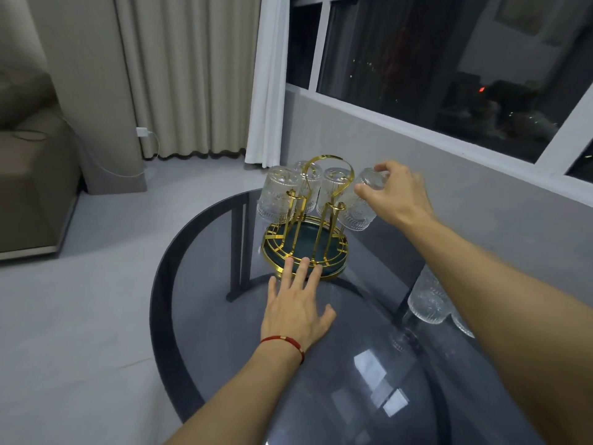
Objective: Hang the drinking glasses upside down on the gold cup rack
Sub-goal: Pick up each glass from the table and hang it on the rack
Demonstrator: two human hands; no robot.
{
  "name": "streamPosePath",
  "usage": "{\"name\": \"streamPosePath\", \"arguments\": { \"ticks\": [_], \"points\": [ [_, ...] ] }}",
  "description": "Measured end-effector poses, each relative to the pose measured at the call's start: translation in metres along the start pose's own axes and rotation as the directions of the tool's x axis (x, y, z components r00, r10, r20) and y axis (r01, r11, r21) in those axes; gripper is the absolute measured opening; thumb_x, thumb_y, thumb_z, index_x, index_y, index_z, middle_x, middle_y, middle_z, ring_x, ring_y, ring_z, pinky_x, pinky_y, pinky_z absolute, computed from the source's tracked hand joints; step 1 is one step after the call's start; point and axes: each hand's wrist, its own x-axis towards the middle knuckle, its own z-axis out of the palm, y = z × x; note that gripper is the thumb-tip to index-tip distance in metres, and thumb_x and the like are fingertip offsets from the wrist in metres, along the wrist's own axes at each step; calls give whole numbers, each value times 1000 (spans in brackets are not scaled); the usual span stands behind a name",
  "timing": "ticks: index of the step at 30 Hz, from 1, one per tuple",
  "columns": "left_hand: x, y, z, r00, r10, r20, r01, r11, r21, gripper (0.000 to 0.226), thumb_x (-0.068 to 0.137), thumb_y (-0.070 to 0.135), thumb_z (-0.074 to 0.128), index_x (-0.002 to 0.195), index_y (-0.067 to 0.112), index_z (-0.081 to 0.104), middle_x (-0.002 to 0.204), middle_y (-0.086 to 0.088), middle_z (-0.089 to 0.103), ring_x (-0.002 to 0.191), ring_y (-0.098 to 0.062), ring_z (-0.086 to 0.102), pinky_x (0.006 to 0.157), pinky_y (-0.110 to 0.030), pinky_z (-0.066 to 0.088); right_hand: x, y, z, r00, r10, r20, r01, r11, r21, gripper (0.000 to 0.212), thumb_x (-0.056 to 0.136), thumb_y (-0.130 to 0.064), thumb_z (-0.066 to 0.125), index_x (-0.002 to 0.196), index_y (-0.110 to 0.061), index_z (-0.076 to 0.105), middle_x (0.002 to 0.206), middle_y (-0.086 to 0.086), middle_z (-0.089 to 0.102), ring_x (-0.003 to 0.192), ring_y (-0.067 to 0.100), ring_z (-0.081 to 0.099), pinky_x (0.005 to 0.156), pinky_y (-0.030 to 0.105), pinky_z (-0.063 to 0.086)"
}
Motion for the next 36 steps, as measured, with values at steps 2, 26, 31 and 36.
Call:
{"name": "streamPosePath", "arguments": {
  "ticks": [2,26,31,36],
  "points": [
    [0,1,1,1000,6,-6,-6,1000,3,77,94,52,46,160,28,15,172,0,6,157,-26,-9,125,-55,11,0,-1,11,999,-27,41,28,999,-46,63,90,-37,74,144,-7,58,141,17,64,131,35,58,109,49,48],
    [1,4,-4,999,-12,41,9,997,80,77,96,56,44,160,27,15,172,-2,8,157,-28,-6,124,-54,12,-97,89,-13,994,-104,-45,95,981,-168,48,93,-19,64,140,-8,58,152,14,51,141,33,44,116,48,38],
    [-2,27,-19,996,-25,84,16,995,100,74,96,44,54,159,21,21,171,-5,11,157,-30,1,124,-53,16,-150,151,-45,885,135,-445,-181,982,-62,56,77,-26,65,129,-5,59,134,24,55,125,42,46,106,53,38],
    [-13,72,-27,986,158,62,-150,982,-114,70,92,33,61,155,23,32,169,-3,20,156,-24,9,125,-42,17,-170,202,-46,818,542,-194,-451,813,368,90,81,-47,55,156,-7,25,155,22,44,136,41,46,110,53,37]
  ]
}}
